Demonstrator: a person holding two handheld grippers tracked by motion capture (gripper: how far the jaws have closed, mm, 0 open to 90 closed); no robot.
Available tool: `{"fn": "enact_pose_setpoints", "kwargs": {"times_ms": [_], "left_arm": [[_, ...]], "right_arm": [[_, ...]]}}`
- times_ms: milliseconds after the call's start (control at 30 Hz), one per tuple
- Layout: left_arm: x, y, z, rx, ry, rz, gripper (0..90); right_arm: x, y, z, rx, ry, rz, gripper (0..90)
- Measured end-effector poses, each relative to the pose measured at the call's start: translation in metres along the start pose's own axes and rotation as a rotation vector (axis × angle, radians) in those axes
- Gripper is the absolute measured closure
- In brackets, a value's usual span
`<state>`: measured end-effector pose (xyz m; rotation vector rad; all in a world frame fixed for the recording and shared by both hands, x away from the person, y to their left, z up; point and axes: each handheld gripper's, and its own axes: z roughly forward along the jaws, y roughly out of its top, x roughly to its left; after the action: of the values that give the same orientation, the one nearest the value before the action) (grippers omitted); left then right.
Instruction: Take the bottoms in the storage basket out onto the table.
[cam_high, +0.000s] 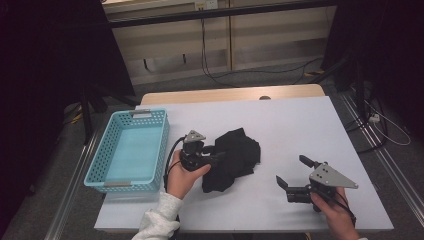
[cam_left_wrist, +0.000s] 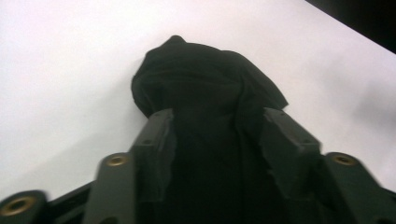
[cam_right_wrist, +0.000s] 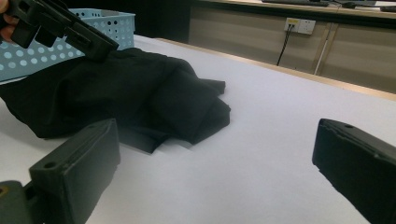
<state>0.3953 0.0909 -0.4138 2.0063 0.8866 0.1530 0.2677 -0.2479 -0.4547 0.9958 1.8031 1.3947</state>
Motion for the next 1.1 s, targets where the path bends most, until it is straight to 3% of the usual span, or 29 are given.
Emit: {"fn": "enact_pose_setpoints", "kwargs": {"times_ms": [133,167,300,433,567,700,1100], "left_arm": [[-0.004,-0.003,0.008,0.020,-0.035,-0.028,46.8],[-0.007,-0.006,0.014,0.035,-0.044,-0.029,52.2],[-0.011,-0.009,0.020,0.056,-0.037,-0.026,59.3],[-0.010,-0.010,0.021,0.053,-0.036,-0.050,75.6],[-0.007,-0.011,0.021,0.064,-0.032,-0.087,80.9],[-0.007,-0.011,0.023,0.064,-0.035,-0.092,83.5],[0.002,-0.005,0.007,0.039,-0.027,-0.125,86.1]], "right_arm": [[0.000,0.001,0.001,-0.002,-0.002,0.004,0.0],[0.001,0.000,0.002,-0.002,-0.002,0.006,0.0],[0.000,0.001,0.002,0.000,-0.002,0.004,0.1],[0.000,0.000,0.003,0.010,-0.005,0.005,0.2],[-0.001,0.001,0.004,0.009,-0.013,0.010,0.3],[-0.004,0.002,0.007,0.010,-0.024,0.016,0.3],[-0.005,0.001,0.010,0.035,-0.023,0.026,0.3]]}}
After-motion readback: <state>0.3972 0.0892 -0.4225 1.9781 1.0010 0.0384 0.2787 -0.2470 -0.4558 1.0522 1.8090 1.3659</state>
